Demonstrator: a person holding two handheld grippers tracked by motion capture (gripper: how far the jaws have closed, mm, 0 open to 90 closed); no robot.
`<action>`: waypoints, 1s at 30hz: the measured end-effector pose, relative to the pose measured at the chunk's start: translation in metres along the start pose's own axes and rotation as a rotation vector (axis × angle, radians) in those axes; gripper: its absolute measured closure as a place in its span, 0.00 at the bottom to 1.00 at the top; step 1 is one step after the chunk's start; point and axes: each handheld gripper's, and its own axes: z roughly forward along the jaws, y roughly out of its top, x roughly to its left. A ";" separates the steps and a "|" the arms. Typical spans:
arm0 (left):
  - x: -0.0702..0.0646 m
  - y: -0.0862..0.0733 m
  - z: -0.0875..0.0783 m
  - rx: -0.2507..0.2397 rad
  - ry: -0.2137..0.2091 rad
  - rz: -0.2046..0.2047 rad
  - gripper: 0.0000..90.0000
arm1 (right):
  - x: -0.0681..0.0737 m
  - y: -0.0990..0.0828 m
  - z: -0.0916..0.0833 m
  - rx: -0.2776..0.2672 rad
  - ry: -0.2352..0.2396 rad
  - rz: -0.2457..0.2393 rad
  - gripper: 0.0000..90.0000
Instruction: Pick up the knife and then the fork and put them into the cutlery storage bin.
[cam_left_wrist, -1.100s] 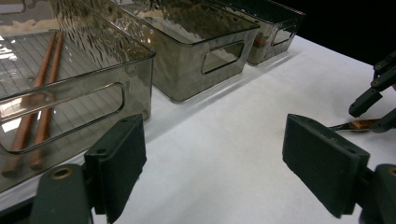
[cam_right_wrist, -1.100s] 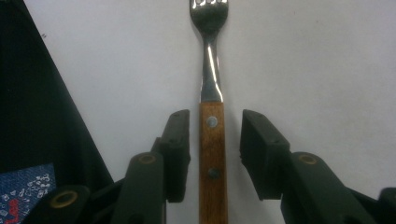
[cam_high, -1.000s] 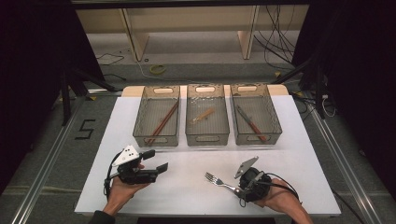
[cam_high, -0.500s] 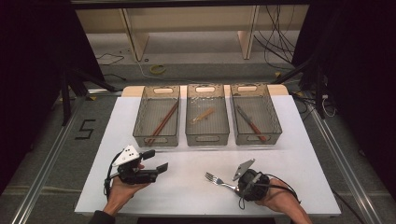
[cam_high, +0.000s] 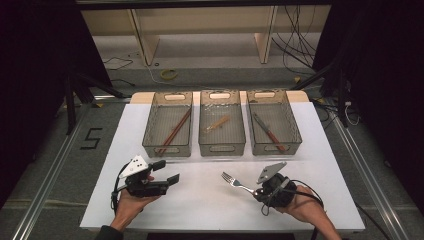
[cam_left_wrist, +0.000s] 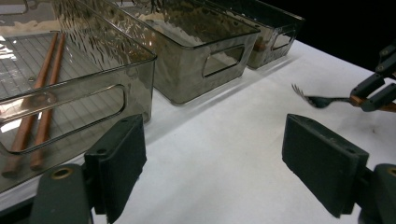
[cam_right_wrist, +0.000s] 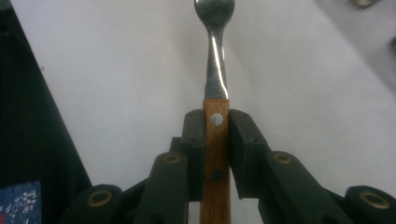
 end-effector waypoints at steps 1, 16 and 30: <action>0.000 0.000 0.000 0.000 0.001 0.001 0.23 | -0.003 0.001 -0.003 -0.013 -0.010 0.004 0.87; 0.002 -0.001 -0.001 -0.020 0.005 -0.020 0.23 | -0.057 0.024 -0.041 -0.155 -0.126 0.094 0.87; 0.002 -0.001 0.000 -0.019 0.003 -0.017 0.23 | -0.103 0.053 -0.050 -0.192 -0.211 0.176 0.87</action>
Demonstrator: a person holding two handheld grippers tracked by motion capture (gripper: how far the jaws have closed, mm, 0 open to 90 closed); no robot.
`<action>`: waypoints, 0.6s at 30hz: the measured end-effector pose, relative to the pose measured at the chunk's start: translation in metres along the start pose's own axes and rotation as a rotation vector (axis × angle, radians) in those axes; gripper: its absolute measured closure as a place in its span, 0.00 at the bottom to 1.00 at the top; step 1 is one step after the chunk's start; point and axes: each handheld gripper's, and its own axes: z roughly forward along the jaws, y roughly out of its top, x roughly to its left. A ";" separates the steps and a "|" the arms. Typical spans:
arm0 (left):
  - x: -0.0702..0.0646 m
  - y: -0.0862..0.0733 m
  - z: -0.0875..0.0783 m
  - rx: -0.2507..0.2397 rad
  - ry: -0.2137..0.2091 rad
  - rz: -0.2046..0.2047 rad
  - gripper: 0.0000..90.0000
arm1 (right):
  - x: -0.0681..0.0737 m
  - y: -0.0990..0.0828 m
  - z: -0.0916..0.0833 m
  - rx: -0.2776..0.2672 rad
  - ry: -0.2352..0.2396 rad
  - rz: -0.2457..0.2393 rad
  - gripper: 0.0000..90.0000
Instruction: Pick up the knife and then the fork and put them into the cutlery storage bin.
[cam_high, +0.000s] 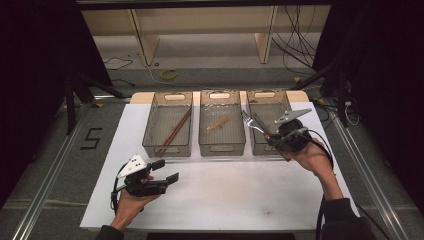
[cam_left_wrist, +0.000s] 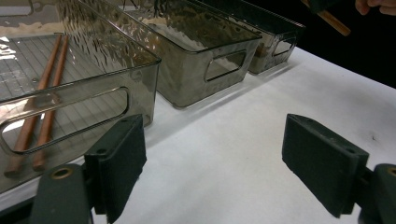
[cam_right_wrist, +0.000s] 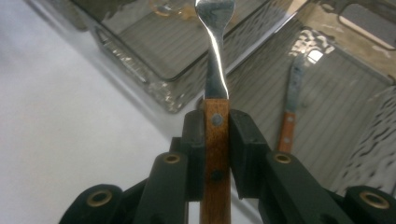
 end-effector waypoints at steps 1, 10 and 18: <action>0.000 0.000 0.000 0.001 0.000 0.002 0.23 | -0.002 0.002 0.000 0.001 -0.006 0.007 0.87; 0.000 0.000 0.000 0.000 0.000 0.004 0.23 | -0.024 0.017 0.004 0.014 -0.055 0.050 0.87; 0.000 0.000 0.000 0.000 0.000 0.002 0.23 | -0.042 0.024 0.012 0.019 -0.080 0.098 0.87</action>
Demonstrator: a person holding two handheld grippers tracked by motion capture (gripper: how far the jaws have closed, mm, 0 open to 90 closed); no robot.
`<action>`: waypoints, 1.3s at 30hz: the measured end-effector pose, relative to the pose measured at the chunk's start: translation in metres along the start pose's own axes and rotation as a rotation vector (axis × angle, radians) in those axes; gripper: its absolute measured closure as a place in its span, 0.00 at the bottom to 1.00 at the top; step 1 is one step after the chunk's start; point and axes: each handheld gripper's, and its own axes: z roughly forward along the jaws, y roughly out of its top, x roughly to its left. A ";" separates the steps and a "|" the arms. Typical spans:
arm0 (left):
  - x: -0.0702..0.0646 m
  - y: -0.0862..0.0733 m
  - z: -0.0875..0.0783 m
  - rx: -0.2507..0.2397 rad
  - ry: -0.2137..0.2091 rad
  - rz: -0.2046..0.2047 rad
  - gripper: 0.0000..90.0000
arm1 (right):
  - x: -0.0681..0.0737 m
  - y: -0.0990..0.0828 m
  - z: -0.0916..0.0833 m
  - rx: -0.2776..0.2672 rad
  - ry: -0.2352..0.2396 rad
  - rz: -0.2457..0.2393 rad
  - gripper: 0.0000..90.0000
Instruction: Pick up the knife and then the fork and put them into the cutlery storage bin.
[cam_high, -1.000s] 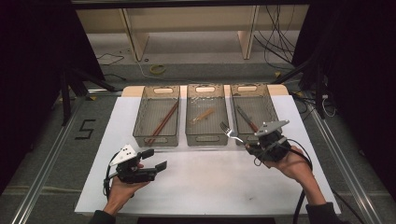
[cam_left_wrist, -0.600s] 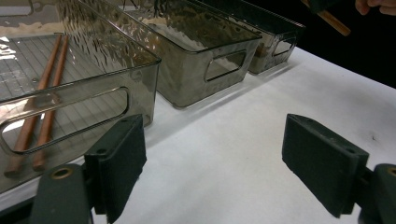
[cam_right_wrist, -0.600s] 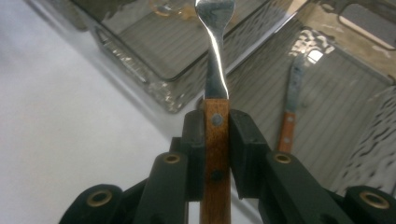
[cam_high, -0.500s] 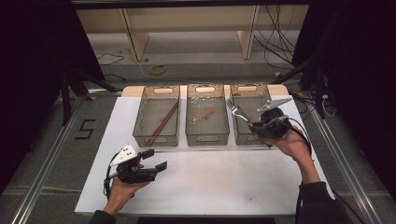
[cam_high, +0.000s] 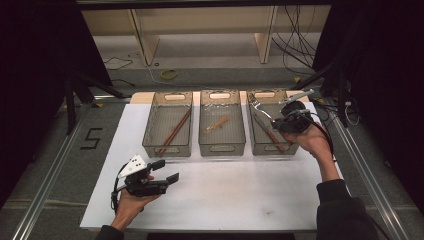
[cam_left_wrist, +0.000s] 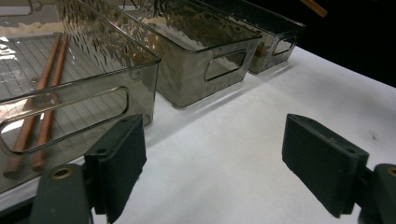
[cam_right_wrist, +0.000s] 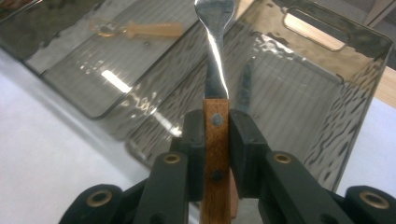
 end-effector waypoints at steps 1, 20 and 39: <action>0.000 0.000 0.000 -0.001 0.000 0.000 0.23 | -0.002 0.001 0.001 0.002 -0.003 0.005 0.87; -0.001 0.000 0.000 -0.001 -0.005 0.001 0.23 | -0.026 0.008 0.035 0.057 -0.047 0.111 0.87; -0.001 0.000 0.001 0.000 -0.009 0.002 0.23 | -0.032 0.008 0.055 0.106 -0.067 0.157 0.86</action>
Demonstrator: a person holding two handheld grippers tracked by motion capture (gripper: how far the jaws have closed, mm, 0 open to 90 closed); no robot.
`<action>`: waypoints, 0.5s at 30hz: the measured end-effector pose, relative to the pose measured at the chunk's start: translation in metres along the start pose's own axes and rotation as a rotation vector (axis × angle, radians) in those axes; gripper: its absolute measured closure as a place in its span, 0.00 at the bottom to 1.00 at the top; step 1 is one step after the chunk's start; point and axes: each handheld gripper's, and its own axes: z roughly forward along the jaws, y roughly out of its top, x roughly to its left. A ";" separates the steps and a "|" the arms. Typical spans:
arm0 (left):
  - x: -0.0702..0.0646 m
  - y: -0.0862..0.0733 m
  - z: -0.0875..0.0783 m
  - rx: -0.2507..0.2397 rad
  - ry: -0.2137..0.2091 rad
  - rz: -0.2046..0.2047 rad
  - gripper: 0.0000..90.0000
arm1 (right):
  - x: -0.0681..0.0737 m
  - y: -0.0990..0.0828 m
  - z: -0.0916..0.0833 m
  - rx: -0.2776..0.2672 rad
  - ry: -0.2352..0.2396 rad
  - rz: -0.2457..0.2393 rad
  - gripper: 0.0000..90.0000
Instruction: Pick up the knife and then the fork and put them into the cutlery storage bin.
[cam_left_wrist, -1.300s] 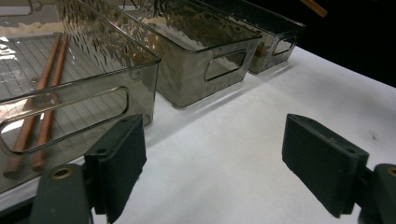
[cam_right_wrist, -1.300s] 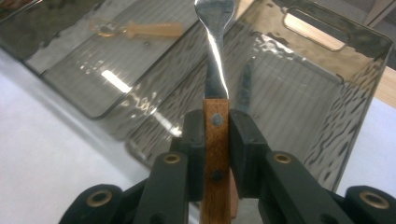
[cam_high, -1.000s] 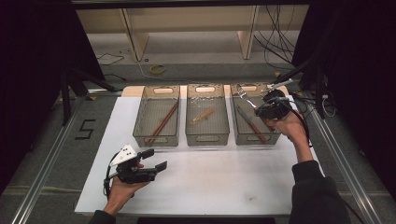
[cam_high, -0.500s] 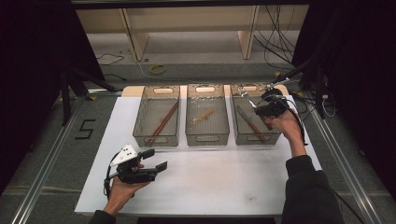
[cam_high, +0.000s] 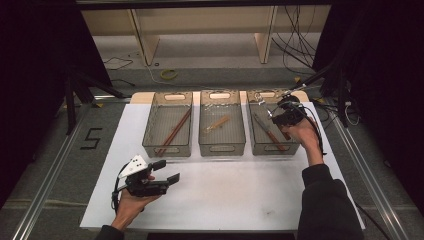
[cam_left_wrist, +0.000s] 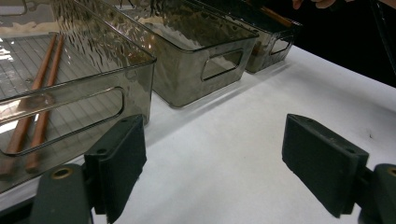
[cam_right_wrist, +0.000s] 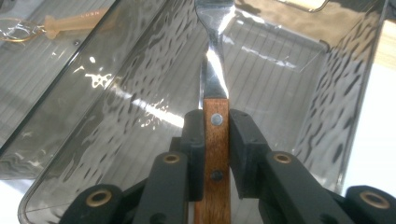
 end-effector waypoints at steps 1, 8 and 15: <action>0.000 0.000 0.000 0.000 0.000 -0.001 0.23 | 0.000 0.000 0.001 0.003 -0.001 -0.001 0.86; 0.000 0.000 0.000 0.000 -0.002 -0.003 0.23 | 0.001 0.002 0.005 0.002 0.009 0.026 0.71; 0.000 0.000 0.000 -0.001 -0.002 -0.004 0.23 | 0.006 0.002 -0.009 -0.058 0.054 0.007 0.61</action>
